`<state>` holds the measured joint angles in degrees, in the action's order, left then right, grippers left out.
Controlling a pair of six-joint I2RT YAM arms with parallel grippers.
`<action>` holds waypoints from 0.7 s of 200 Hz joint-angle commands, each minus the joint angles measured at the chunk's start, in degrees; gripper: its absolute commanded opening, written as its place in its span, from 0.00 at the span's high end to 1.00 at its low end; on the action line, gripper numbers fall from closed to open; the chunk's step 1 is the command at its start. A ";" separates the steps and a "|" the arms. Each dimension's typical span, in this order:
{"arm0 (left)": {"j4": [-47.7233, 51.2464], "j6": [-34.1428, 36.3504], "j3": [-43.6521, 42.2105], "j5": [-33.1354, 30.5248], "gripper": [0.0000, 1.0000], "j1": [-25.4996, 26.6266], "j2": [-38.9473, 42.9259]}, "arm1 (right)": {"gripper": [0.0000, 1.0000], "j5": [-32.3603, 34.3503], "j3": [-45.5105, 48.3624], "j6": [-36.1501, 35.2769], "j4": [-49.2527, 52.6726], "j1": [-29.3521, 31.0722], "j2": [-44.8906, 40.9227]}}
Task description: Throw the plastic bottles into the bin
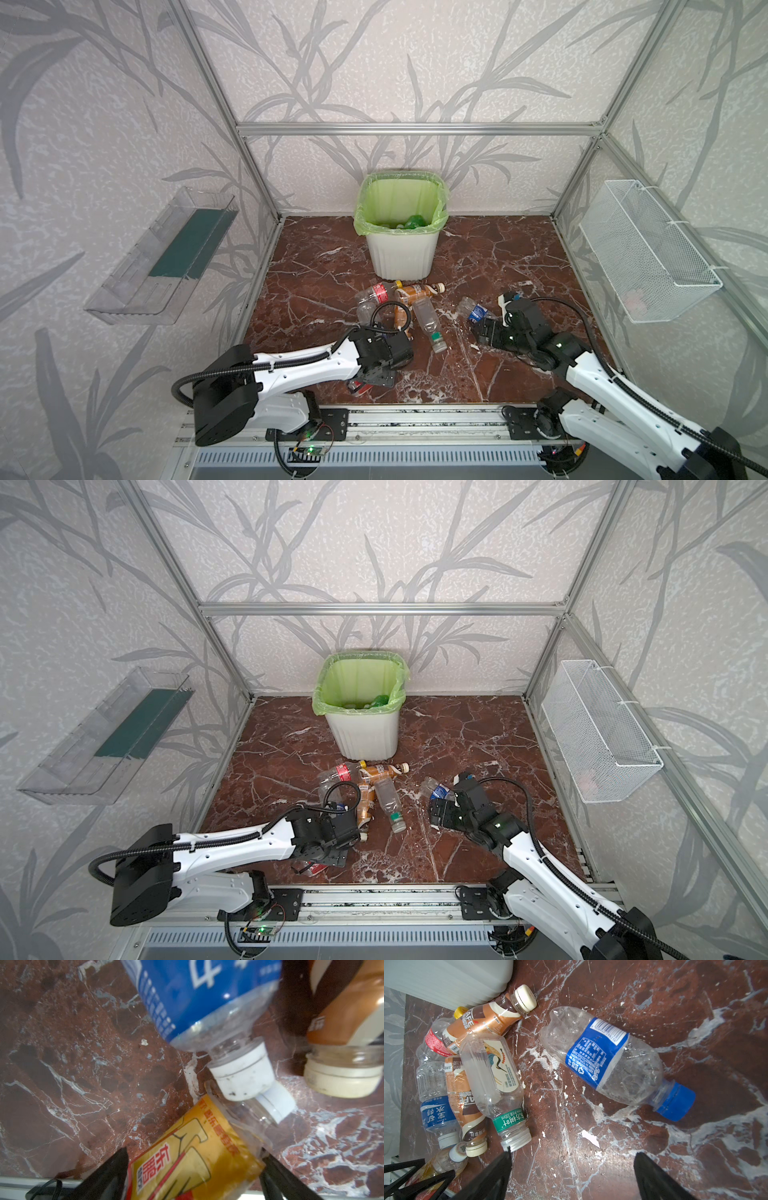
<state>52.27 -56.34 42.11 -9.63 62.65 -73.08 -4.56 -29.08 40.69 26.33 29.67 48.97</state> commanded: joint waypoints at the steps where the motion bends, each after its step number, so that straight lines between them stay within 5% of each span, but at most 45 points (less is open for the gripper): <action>1: -2.16 1.03 -0.61 3.00 0.03 0.08 2.37 | 0.07 0.34 0.00 0.01 -0.43 -0.21 0.41; 76: -3.14 -0.18 -3.39 8.54 0.03 0.23 2.60 | 0.07 -0.01 -0.27 0.01 -0.44 -0.14 1.13; 140: -4.53 -0.80 -3.70 8.25 0.26 0.52 1.27 | 0.11 -0.52 -0.01 0.01 -0.94 -0.20 1.57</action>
<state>47.88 -56.25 38.83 -0.86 62.96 -71.20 -4.67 -29.08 40.69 25.93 29.67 50.11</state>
